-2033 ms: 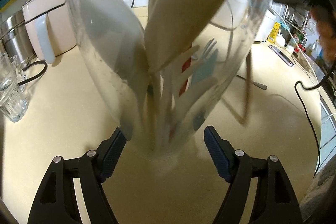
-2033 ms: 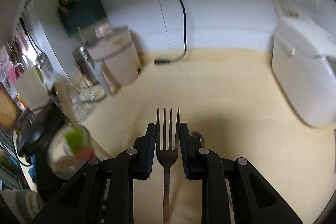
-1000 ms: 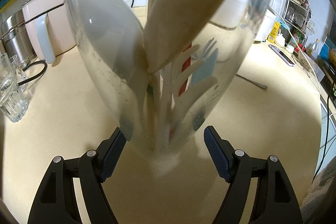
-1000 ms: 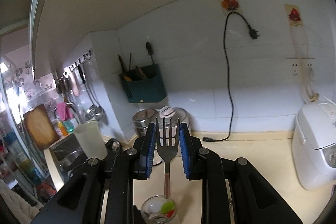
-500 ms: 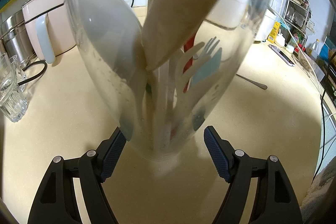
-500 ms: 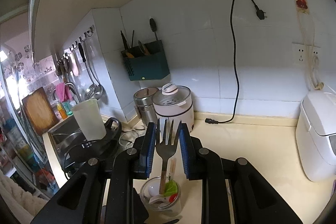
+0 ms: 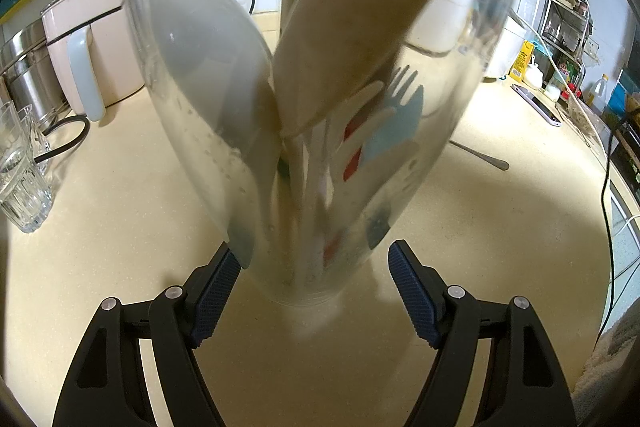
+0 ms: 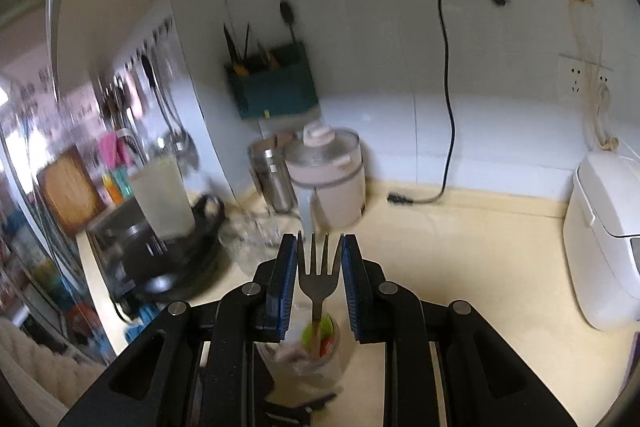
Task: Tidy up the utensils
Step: 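Move the right tool down and grasp the metal spoon, then lift the metal spoon and drop it into the cup held by the left tool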
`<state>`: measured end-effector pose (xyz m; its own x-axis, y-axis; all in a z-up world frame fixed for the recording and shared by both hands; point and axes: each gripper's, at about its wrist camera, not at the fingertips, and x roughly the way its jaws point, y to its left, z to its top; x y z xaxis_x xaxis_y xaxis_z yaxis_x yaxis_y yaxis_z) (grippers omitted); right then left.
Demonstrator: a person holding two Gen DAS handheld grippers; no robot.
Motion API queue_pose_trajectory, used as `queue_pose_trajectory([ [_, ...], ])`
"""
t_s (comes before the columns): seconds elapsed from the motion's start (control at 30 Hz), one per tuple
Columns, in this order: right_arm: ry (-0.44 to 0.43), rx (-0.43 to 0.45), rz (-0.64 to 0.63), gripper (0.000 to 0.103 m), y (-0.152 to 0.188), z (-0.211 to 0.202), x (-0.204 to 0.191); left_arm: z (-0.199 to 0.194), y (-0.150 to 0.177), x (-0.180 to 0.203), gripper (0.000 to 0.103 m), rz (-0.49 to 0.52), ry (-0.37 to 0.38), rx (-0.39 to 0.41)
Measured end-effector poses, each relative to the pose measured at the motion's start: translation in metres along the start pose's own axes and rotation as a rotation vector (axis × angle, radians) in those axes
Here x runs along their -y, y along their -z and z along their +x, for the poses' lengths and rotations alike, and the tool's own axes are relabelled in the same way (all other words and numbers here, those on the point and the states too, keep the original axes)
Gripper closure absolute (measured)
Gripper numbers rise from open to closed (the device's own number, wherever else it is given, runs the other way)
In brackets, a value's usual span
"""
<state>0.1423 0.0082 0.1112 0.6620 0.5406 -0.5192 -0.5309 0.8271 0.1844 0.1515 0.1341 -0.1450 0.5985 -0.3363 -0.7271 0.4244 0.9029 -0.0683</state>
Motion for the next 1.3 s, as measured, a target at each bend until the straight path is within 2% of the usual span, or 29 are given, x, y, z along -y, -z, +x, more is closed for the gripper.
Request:
queue_pose_trajectory([
  [0.13,-0.017,-0.097,-0.007,0.08,0.017,0.024,-0.002,0.0,0.0,0.0,0.024,0.0,0.001,0.0],
  [0.23,-0.031,-0.152,-0.009,0.073,0.024,0.036,-0.004,-0.001,-0.002,0.001,0.024,0.0,0.001,-0.001],
  [0.4,-0.024,-0.094,0.034,0.07,0.02,0.023,0.015,0.0,0.002,0.004,0.024,-0.001,0.003,-0.001],
  [0.53,0.099,-0.1,0.106,0.067,0.03,0.032,0.069,0.0,0.002,0.004,0.024,-0.001,0.003,-0.001],
  [0.57,0.151,-0.133,0.097,0.067,0.039,0.043,0.084,0.0,0.001,0.003,0.024,-0.001,0.004,-0.002],
  [0.63,0.222,-0.253,0.085,0.067,0.062,0.072,0.112,0.0,0.001,0.003,0.024,-0.001,0.003,-0.002],
  [0.73,0.241,-0.378,0.082,0.067,0.094,0.112,0.139,0.0,0.001,0.003,0.024,-0.001,0.004,-0.002],
  [0.83,0.254,-0.458,0.063,0.067,0.113,0.148,0.148,0.0,0.001,0.003,0.024,-0.001,0.004,-0.002],
  [1.03,0.24,-0.491,-0.002,0.067,0.115,0.181,0.142,0.001,0.0,0.001,0.024,-0.001,0.004,-0.007],
  [1.13,0.271,-0.52,-0.053,0.067,0.117,0.195,0.14,0.003,0.002,0.004,0.024,-0.005,0.006,-0.017],
  [1.23,0.272,-0.523,-0.049,0.067,0.118,0.204,0.146,0.008,0.004,-0.002,0.024,-0.019,0.011,-0.051],
  [1.3,0.257,-0.513,-0.031,0.067,0.121,0.204,0.149,0.007,0.004,-0.003,0.024,-0.024,0.016,-0.046],
])
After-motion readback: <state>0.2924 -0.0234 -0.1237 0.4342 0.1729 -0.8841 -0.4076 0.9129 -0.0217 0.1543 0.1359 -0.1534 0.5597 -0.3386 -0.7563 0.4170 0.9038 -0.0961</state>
